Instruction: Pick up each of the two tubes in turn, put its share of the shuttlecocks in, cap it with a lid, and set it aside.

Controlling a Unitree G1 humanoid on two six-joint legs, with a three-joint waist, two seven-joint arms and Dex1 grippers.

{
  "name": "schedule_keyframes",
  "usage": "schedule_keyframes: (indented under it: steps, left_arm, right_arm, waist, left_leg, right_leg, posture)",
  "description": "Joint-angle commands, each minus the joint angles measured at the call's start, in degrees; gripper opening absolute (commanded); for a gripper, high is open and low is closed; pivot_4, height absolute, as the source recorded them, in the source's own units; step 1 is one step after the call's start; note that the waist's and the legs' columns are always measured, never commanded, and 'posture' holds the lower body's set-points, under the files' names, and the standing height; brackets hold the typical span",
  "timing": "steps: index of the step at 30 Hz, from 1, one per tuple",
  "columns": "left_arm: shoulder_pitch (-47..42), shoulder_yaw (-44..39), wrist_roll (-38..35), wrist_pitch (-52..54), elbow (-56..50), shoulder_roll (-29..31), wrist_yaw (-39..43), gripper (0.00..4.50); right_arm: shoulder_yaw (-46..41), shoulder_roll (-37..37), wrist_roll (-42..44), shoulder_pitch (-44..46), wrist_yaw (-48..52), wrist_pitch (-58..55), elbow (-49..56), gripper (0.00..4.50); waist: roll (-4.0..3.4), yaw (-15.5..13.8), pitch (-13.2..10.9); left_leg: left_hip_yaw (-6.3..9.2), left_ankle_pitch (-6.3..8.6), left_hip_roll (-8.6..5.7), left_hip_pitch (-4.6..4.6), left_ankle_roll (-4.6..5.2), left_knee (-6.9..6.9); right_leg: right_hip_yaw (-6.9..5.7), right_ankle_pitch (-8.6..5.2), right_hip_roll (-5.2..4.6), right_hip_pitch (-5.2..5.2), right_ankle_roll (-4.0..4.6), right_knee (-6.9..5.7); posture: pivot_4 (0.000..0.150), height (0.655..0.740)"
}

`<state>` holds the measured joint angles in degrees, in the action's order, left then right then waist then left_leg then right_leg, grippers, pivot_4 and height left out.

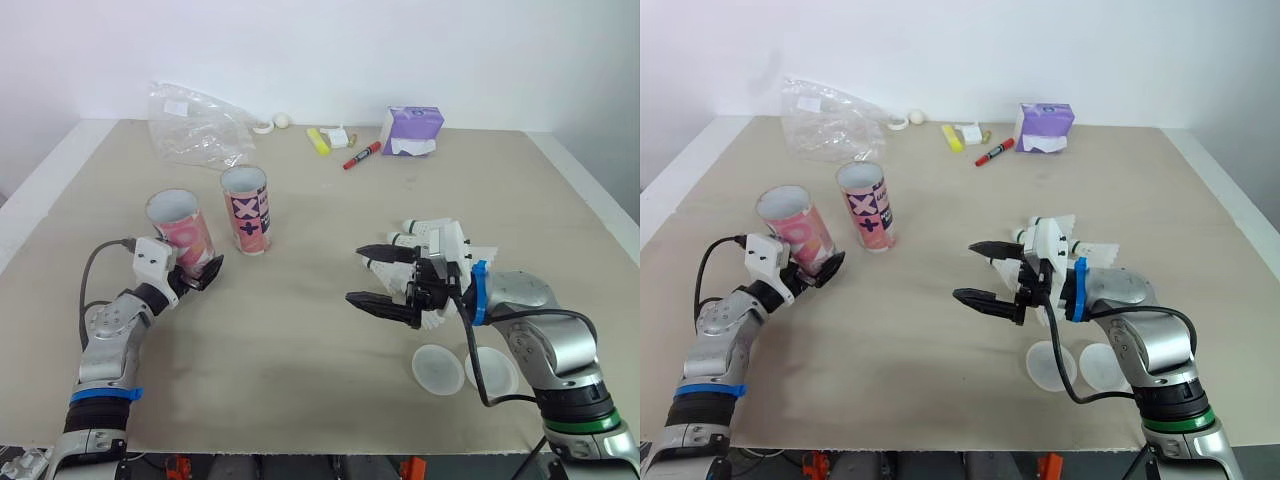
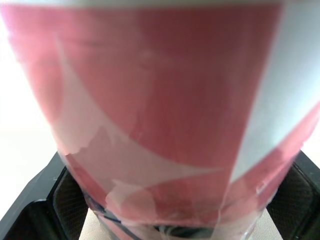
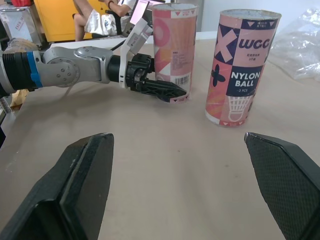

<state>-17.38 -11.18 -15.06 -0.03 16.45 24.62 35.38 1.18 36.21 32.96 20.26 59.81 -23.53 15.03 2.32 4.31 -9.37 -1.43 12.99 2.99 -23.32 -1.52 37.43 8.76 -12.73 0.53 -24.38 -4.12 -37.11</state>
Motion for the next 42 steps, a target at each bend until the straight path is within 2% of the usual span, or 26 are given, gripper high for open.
schedule_keyframes:
  steps: [1,2,4,37,42]
  left_arm:
    - [-1.36,-0.18,0.31,-1.03,0.55,1.04,0.39,4.5]
    - [-1.63,-0.17,0.28,-1.09,1.09,1.09,0.48,4.11]
    - [-2.0,-0.4,0.01,-1.14,1.59,0.99,0.38,3.83]
    - [-3.03,-0.77,0.91,-3.56,4.68,1.71,-0.73,3.83]
    - [-2.59,-0.06,0.5,-3.99,3.52,2.3,1.6,3.83]
  right_arm:
    - [-1.77,0.68,1.05,0.41,-0.23,-0.18,2.76,4.48]
    - [-1.75,0.65,1.03,0.48,-0.34,-0.3,2.87,4.5]
    - [-1.79,0.61,0.98,0.46,-0.52,-0.44,3.11,4.5]
    - [-1.12,0.2,0.38,0.88,-0.99,-0.41,2.84,4.5]
    - [-1.63,0.16,1.02,0.6,-1.11,-0.68,3.28,4.5]
  waist:
    - [0.0,0.0,0.0]
    - [0.0,0.0,0.0]
    - [0.0,0.0,0.0]
    - [0.0,0.0,0.0]
    - [0.0,0.0,0.0]
  left_leg:
    - [0.0,0.0,0.0,0.0,0.0,0.0]
    - [0.0,0.0,0.0,0.0,0.0,0.0]
    - [0.0,0.0,0.0,0.0,0.0,0.0]
    - [0.0,0.0,0.0,0.0,0.0,0.0]
    - [0.0,0.0,0.0,0.0,0.0,0.0]
  right_leg:
    - [0.0,0.0,0.0,0.0,0.0,0.0]
    - [0.0,0.0,0.0,0.0,0.0,0.0]
    - [0.0,0.0,0.0,0.0,0.0,0.0]
    - [0.0,0.01,0.0,0.0,-0.01,0.0]
    - [0.0,0.01,0.0,0.0,-0.01,0.0]
  posture:
    - [0.15,0.74]
    - [0.15,0.74]
    - [0.15,0.74]
    - [0.15,0.74]
    - [0.15,0.74]
